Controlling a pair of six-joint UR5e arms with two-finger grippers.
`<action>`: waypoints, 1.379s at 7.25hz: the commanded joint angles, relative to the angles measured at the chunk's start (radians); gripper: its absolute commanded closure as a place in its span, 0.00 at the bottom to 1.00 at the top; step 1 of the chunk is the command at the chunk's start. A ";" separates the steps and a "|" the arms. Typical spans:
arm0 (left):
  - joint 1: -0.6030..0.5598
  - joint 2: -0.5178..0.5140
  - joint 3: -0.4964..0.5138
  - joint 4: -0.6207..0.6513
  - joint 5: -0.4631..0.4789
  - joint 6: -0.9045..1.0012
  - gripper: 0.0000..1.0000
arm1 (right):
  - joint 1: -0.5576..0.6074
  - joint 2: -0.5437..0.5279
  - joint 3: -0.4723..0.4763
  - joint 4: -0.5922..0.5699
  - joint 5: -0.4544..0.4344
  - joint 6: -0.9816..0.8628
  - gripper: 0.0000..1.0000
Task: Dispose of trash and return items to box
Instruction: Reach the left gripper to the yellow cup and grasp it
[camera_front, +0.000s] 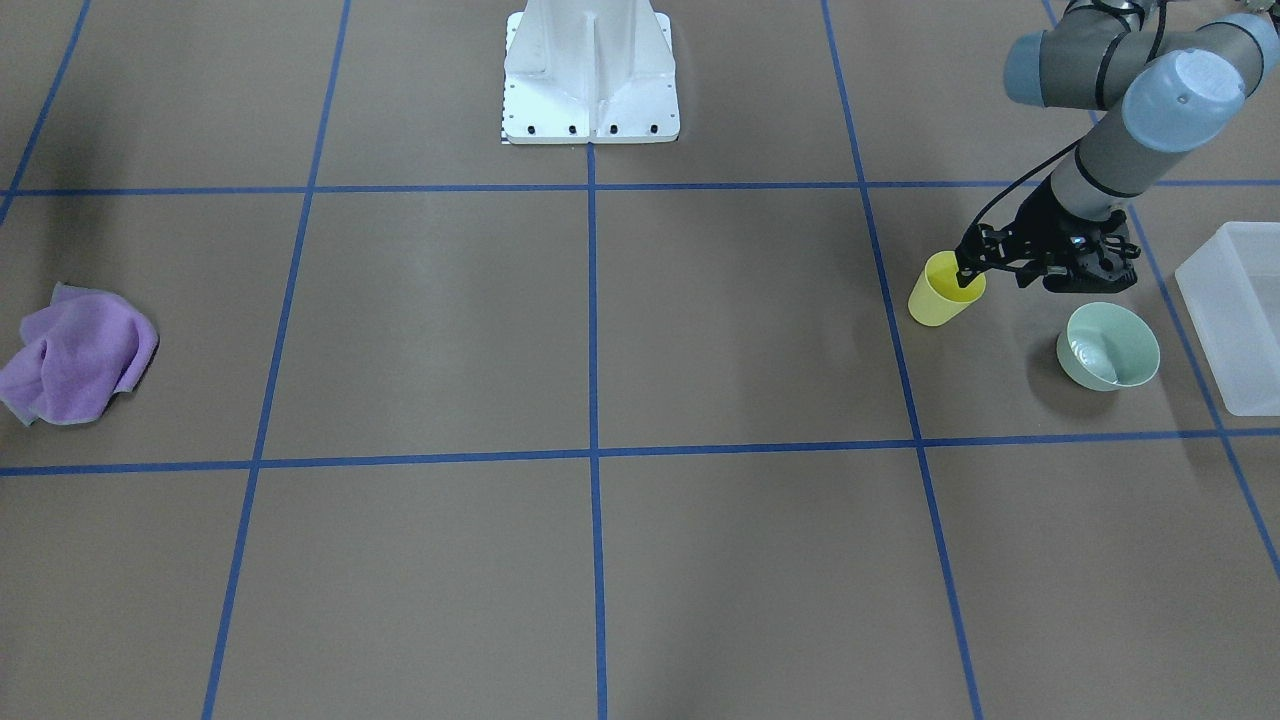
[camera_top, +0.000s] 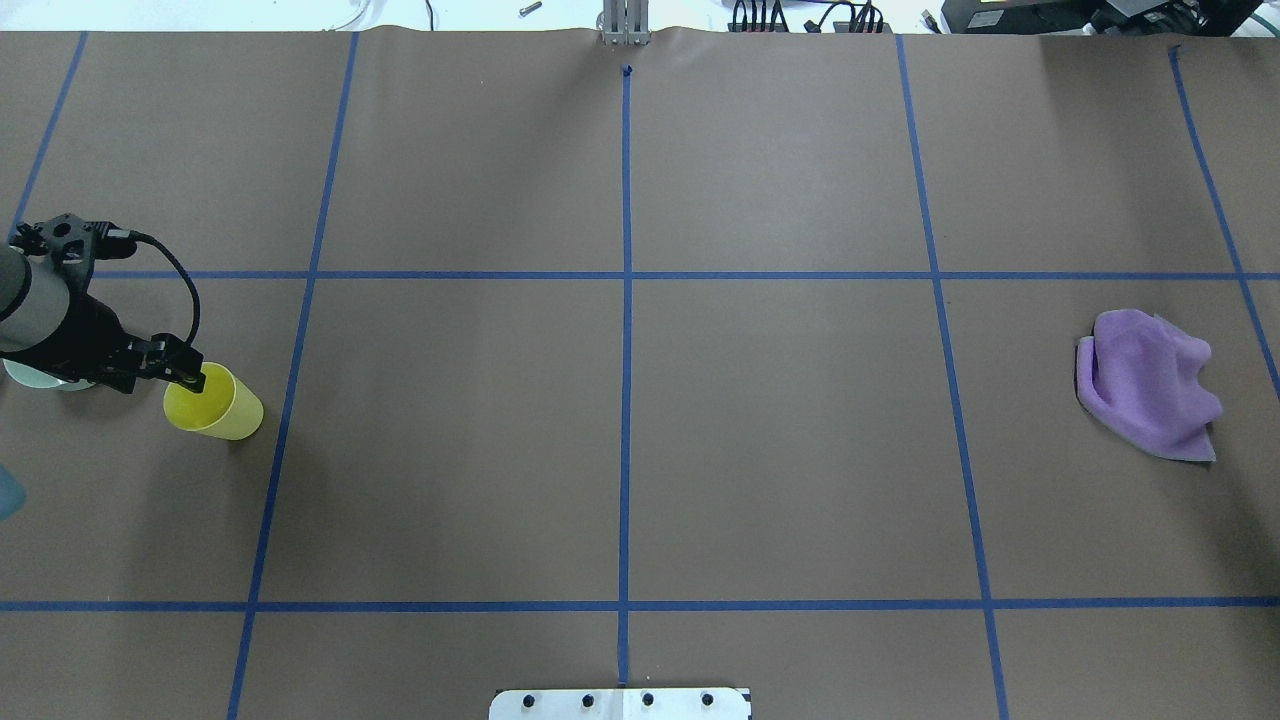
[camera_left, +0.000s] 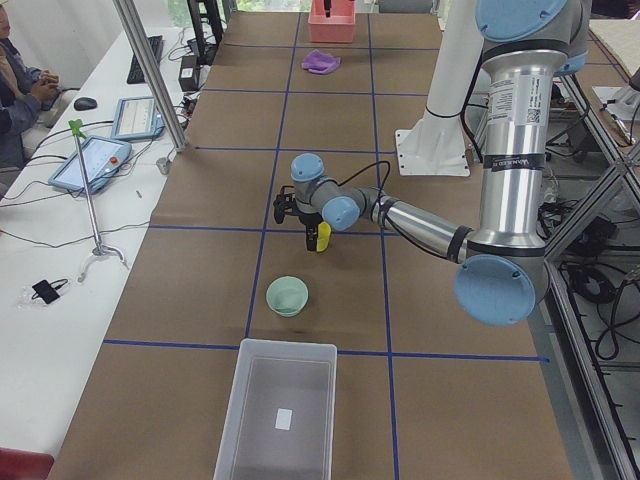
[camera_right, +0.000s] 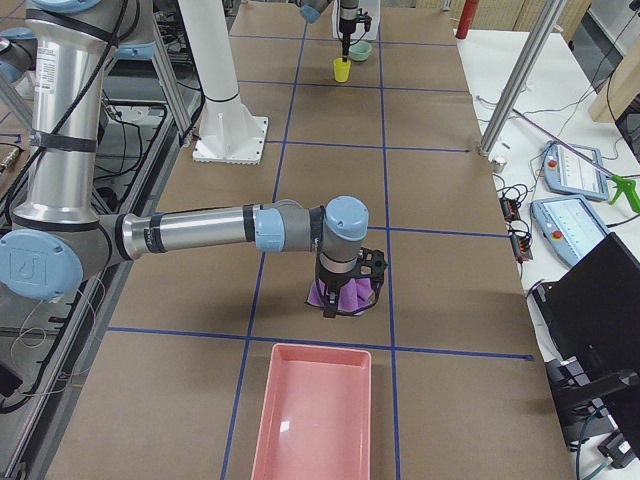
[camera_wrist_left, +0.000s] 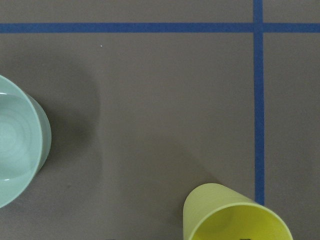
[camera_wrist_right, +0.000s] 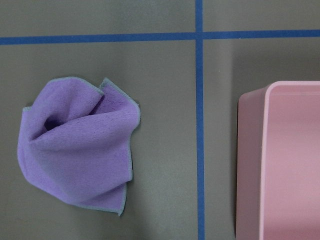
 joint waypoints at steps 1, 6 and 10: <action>0.010 -0.008 0.015 0.000 0.000 -0.008 0.42 | -0.001 -0.001 0.000 -0.001 0.001 0.000 0.00; 0.030 -0.014 -0.003 0.001 0.025 -0.036 1.00 | -0.001 -0.001 0.000 -0.001 0.006 0.002 0.00; -0.351 0.022 -0.033 0.204 -0.205 0.465 1.00 | -0.002 0.022 0.002 0.001 0.007 0.012 0.00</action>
